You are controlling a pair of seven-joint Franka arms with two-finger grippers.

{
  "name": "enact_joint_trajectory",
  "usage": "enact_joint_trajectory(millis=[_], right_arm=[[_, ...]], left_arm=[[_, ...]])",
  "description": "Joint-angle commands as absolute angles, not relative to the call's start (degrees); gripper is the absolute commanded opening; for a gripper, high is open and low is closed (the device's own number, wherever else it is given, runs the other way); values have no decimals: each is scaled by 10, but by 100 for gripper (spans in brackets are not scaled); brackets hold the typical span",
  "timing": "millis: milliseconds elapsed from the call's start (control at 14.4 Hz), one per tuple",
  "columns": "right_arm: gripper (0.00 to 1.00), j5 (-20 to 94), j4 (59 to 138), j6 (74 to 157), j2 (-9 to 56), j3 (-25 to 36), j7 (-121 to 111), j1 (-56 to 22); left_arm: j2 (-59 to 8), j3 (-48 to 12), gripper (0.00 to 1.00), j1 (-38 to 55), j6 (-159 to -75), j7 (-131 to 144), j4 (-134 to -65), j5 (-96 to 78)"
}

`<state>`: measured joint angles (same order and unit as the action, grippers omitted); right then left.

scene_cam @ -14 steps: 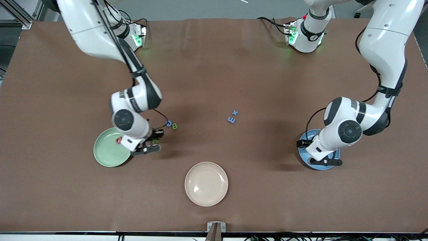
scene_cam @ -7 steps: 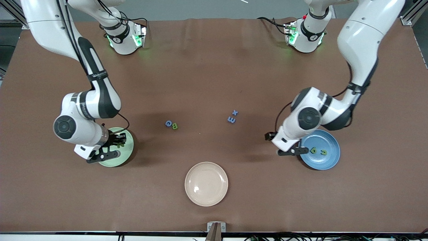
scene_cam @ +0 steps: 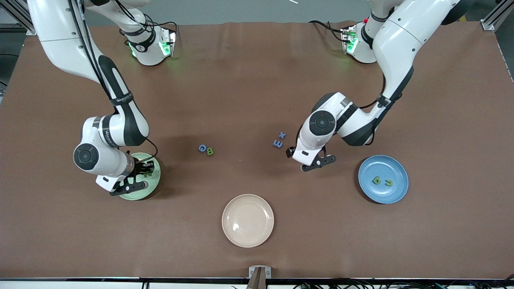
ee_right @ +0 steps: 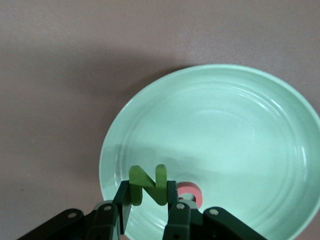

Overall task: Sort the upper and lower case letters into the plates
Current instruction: 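Grasp the blue m with the left gripper while the right gripper reaches the B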

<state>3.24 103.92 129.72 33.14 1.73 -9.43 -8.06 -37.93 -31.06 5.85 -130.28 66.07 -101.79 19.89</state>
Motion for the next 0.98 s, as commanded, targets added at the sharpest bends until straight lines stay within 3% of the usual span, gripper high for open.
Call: enact_joint_trajectory(millis=[0,139,209,279,348,697,906], right_arm=[[3,36,1045,1309,335,11,-98,-72],[26,36,1045,1310,339,11,-98,-72],[48,36,1044,1310,339,11,-98,-72],[80,36,1043,1309,339,11,-98,-73],[100,36,1042,1307,339,11,-97,-73],[100,48,1028,1283,319,-24,35,-98],[100,49,1034,1302,321,-36,120,-133]], left_arm=[[-387,-308,94,73,-1342,713,-1028,207],[-394,-306,90,91,-1365,764,-1028,208],[-397,-304,88,102,-1375,785,-1028,208],[-401,-303,86,107,-1382,803,-1028,208],[-404,-303,84,111,-1384,818,-1028,208],[-416,-288,80,140,-1397,914,-1025,219],[-418,-287,71,149,-1397,936,-1023,229]])
